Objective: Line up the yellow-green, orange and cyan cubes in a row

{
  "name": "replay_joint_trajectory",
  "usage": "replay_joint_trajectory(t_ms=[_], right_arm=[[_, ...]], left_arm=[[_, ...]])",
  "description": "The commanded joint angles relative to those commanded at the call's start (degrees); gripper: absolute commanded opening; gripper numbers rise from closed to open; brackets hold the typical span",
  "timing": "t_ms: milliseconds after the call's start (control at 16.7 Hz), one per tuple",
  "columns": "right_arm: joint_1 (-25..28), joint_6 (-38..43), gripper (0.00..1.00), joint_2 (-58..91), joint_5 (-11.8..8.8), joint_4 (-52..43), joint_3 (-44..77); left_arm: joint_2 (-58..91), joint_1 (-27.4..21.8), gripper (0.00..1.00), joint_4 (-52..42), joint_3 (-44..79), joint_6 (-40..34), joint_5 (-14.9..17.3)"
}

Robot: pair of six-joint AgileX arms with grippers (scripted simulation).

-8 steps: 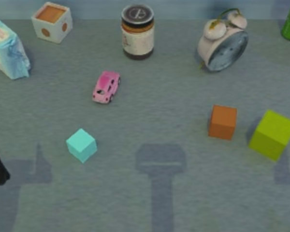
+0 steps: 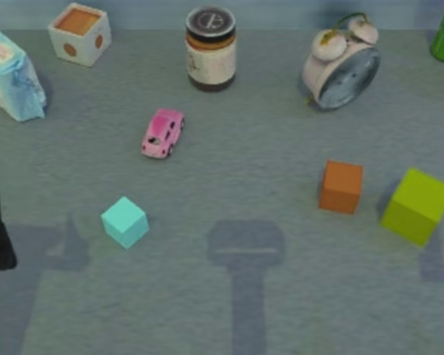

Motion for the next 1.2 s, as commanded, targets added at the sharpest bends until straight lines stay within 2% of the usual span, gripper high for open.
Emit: replay_joint_trajectory(t_ms=[720, 960, 1200], right_arm=[[0.00, 0.00, 1.00, 0.00, 0.00, 0.00, 0.00], [0.00, 0.00, 1.00, 0.00, 0.00, 0.00, 0.00], [0.00, 0.00, 1.00, 0.00, 0.00, 0.00, 0.00]], left_arm=[[68.02, -12.87, 1.00, -36.63, 47.05, 10.76, -0.18], [85.16, -16.50, 1.00, -46.47, 60.45, 13.69, -0.11], [96.49, -18.83, 1.00, -52.32, 69.55, 15.58, -0.08]])
